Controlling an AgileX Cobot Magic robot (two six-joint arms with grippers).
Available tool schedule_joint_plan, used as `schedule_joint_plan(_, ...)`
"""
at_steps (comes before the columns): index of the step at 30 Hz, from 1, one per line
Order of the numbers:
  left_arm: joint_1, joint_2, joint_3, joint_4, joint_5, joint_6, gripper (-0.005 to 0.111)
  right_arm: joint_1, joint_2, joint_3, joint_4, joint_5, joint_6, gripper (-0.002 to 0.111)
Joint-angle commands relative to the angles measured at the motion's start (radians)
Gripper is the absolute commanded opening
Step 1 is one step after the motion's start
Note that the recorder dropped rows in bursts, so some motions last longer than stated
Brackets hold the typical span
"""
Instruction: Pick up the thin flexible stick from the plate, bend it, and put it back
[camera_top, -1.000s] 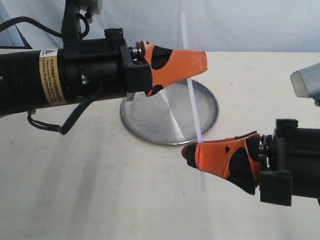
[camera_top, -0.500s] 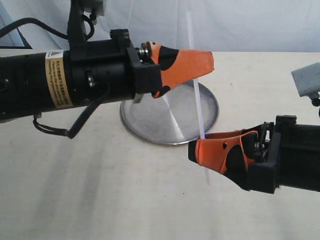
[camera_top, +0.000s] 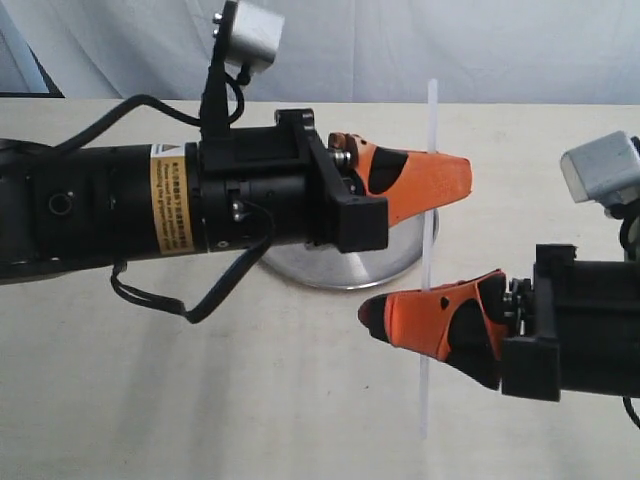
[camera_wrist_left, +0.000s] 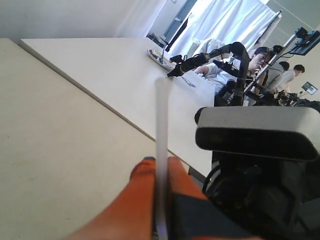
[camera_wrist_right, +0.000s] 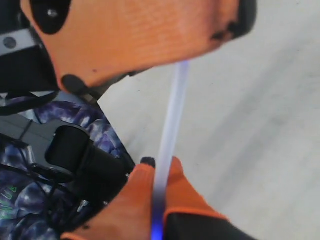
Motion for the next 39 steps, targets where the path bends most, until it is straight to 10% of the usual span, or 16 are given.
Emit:
schedule_joint_plan(1, -0.004, 0.007, -0.001, 0.016, 0.071, 0.036, 0.000, 0.000, -0.034, -0.004, 0.050, 0.100, -0.014, -0.001)
schedule_joint_plan(18, -0.004, 0.007, -0.001, 0.235, 0.172, 0.028, 0.000, 0.000, -0.159, -0.069, -0.103, -0.078, 0.026, -0.001)
schedule_joint_plan(29, -0.004, -0.005, -0.001, 0.036, -0.097, 0.032, 0.000, 0.000, -0.146, -0.081, -0.646, -0.318, 0.408, -0.001)
schedule_joint_plan(39, -0.004, -0.010, -0.001, -0.100, -0.081, 0.174, 0.000, 0.000, -0.068, -0.083, -0.591, -0.221, 0.420, -0.001)
